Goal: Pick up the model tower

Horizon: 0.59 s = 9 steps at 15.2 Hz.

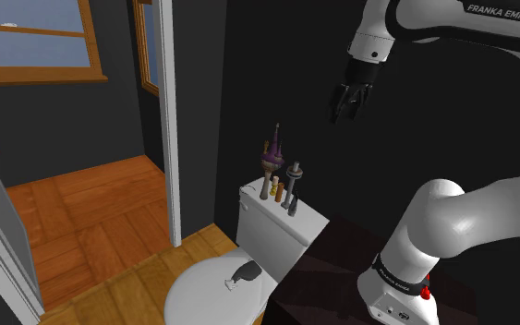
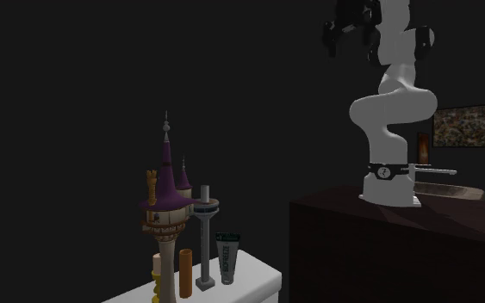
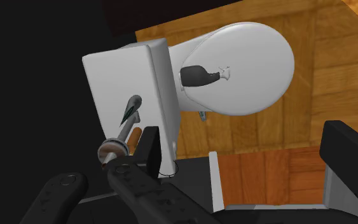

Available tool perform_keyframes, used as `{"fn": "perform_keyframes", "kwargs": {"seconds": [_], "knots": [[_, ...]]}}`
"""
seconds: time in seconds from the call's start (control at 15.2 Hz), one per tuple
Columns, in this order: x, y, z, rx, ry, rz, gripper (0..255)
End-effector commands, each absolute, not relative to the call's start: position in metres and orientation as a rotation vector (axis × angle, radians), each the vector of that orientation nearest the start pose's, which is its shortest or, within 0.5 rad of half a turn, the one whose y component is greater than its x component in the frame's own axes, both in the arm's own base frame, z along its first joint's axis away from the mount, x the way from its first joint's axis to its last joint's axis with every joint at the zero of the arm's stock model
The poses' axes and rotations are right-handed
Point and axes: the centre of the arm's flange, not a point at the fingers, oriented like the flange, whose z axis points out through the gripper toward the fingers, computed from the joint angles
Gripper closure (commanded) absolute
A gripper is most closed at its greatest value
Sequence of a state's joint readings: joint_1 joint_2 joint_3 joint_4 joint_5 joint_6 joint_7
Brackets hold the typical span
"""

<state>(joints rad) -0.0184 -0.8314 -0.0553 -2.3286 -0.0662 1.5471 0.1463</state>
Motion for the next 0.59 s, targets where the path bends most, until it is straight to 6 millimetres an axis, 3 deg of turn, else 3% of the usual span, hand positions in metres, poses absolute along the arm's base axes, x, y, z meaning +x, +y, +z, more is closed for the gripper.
{"fn": "perform_keyframes", "kwargs": {"seconds": [0.0, 0.53], "knots": [[0.291, -0.035, 0.614, -3.147, 0.326, -0.079, 0], [0.312, -0.093, 0.531, -3.139, 0.329, -0.173, 0]]}}
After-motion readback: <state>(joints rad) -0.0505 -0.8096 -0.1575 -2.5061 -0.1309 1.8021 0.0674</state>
